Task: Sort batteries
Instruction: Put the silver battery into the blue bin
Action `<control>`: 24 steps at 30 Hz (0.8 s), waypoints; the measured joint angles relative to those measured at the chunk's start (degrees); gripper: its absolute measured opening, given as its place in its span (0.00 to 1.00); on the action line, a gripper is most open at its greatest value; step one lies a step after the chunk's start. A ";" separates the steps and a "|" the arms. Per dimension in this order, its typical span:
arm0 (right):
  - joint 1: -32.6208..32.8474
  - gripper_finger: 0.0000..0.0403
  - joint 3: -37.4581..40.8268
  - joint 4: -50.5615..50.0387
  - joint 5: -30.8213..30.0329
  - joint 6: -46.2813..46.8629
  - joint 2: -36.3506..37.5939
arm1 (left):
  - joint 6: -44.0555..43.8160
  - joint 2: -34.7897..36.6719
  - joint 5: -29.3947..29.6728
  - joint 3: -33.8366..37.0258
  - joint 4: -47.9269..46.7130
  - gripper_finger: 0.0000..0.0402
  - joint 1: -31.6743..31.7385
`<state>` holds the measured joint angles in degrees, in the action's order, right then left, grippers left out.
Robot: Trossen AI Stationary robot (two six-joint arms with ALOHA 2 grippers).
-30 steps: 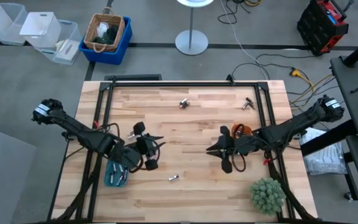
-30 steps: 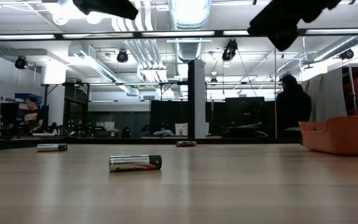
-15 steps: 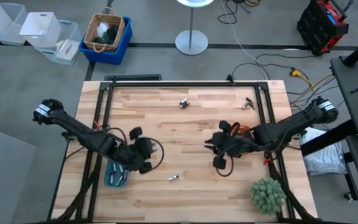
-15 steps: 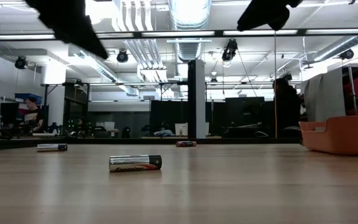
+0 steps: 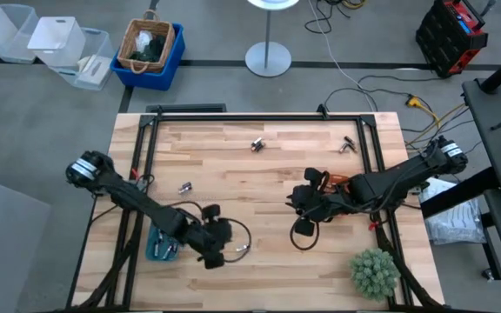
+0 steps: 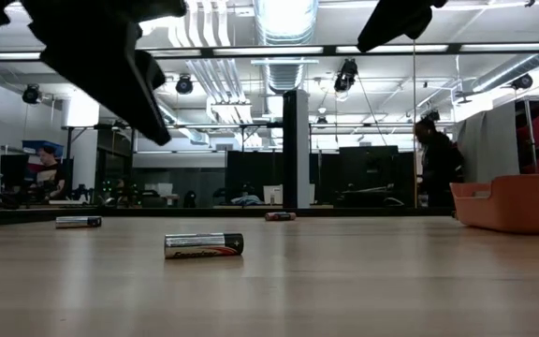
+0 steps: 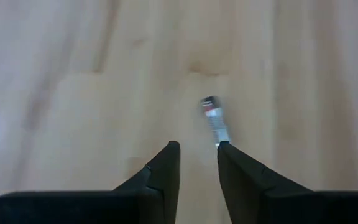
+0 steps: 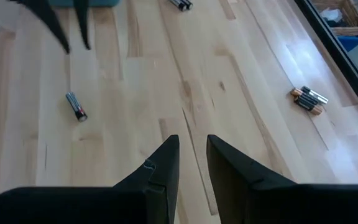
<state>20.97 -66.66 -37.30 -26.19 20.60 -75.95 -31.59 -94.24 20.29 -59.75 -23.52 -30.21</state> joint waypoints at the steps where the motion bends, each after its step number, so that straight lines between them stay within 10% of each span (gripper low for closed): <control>1: 0.00 0.20 0.01 0.10 -0.01 0.00 0.05 | -0.37 -1.09 -1.42 -1.26 -0.07 0.24 -0.09; 14: 0.00 0.23 0.09 -2.90 0.01 0.44 0.53 | -3.18 -16.32 1.73 -18.98 -17.02 0.56 -2.14; 24: 0.00 0.23 0.12 -3.28 0.04 0.31 0.53 | -5.63 -18.44 2.10 -19.20 -13.98 0.61 -2.21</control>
<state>20.97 -66.54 -40.58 -26.15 20.91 -75.42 -37.21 -112.68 22.39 -78.95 -37.50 -32.42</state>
